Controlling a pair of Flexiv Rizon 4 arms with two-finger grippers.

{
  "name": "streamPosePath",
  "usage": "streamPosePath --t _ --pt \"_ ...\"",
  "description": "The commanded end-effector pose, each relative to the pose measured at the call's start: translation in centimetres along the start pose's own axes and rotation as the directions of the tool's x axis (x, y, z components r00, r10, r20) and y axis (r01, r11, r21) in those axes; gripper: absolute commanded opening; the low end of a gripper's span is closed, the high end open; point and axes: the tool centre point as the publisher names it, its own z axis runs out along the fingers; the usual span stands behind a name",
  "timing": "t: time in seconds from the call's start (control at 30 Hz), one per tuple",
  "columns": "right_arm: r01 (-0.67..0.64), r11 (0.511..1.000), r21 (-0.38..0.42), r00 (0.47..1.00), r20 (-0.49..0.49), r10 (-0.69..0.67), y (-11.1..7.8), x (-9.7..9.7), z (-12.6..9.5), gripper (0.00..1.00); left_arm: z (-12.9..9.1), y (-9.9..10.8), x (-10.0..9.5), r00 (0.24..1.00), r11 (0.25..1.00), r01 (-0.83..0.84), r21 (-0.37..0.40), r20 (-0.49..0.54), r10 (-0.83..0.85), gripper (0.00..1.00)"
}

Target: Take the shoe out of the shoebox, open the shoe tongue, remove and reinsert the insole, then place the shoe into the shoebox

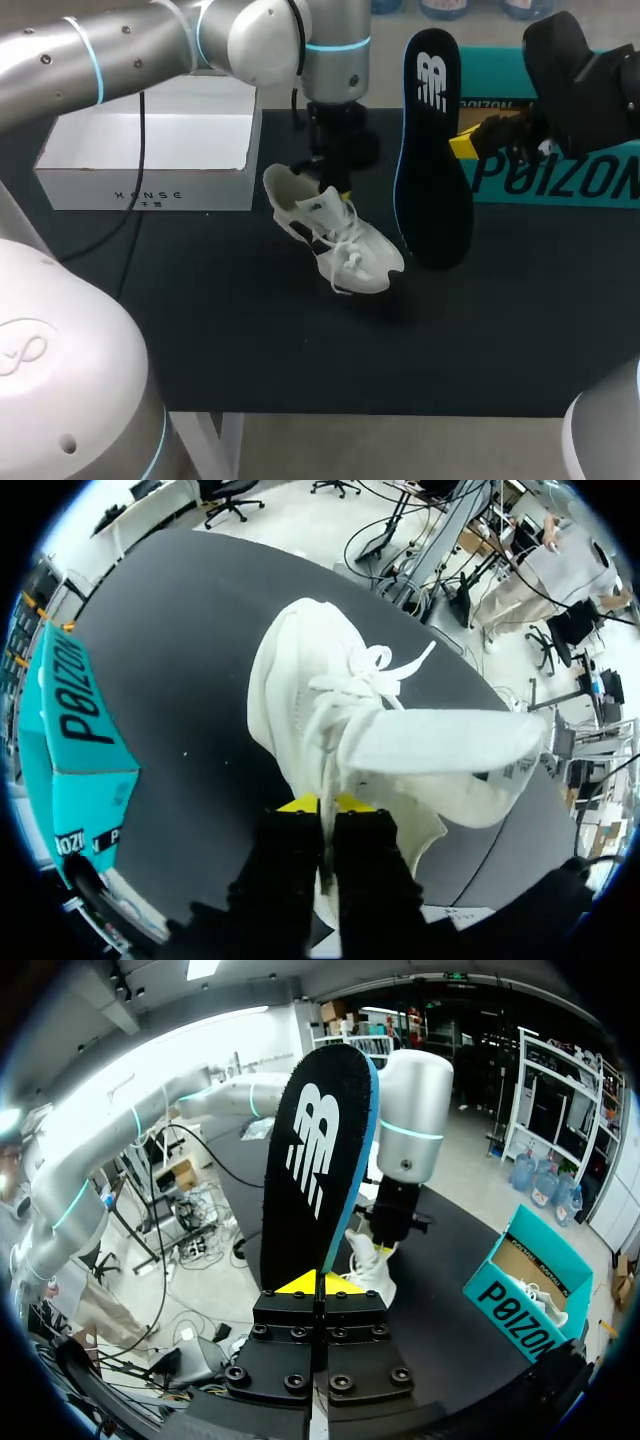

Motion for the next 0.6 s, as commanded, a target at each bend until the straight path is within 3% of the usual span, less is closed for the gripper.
streamPosePath --t 0.03,0.27,0.6 --pt "-0.001 1.000 0.007 1.000 -0.002 0.001 0.5 -0.2 0.4 0.00 -0.4 0.2 -1.1 0.877 0.881 -0.473 -0.027 -0.113 0.468 0.00" --pt "-0.001 1.000 0.007 1.000 -0.002 0.001 0.5 -0.2 0.4 0.00 -0.6 0.0 -2.6 0.881 0.881 -0.466 -0.079 -0.130 0.455 0.00" --pt "-0.001 1.000 0.007 1.000 -0.002 0.001 0.5 -0.2 0.4 0.00 1.1 0.6 -4.9 0.861 0.867 -0.493 -0.076 -0.189 0.473 0.00"
